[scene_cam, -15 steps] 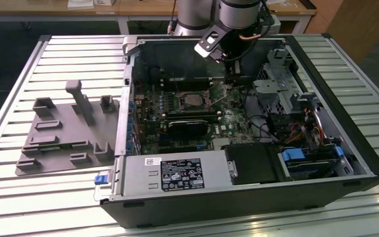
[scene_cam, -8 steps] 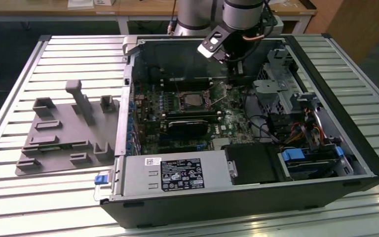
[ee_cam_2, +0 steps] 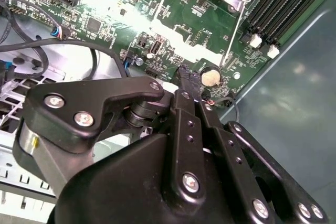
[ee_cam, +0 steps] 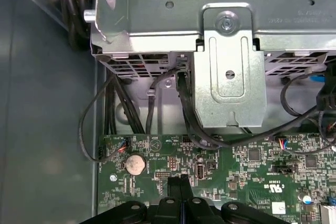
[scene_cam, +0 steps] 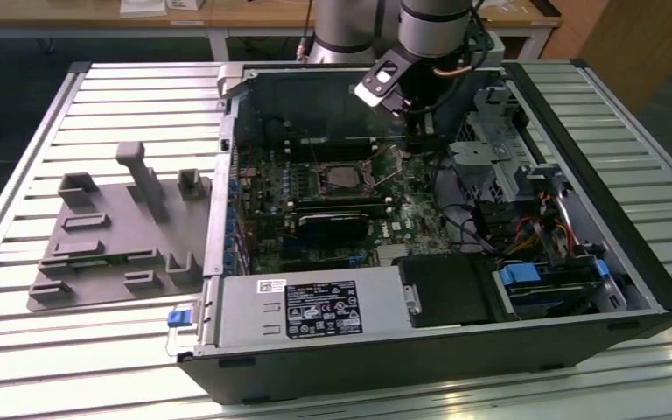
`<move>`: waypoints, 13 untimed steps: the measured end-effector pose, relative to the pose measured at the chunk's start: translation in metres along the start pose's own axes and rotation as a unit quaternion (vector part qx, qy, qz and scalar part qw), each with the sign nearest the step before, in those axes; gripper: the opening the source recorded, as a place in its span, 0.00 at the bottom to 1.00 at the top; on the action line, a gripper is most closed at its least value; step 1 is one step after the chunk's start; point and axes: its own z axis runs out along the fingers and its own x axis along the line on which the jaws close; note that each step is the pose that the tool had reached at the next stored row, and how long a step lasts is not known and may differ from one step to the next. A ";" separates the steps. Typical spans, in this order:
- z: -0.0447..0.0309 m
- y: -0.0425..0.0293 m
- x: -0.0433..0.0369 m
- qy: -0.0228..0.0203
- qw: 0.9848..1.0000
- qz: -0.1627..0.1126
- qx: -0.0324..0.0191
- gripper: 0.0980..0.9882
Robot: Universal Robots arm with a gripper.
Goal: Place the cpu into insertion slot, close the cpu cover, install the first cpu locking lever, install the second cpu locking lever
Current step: 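Close the cpu cover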
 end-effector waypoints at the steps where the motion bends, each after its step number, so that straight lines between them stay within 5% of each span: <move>1: 0.0012 0.0001 -0.0001 0.000 1.000 0.000 0.000 0.00; 13: 0.0160 -0.0005 -0.0006 0.000 1.000 0.000 0.009 0.00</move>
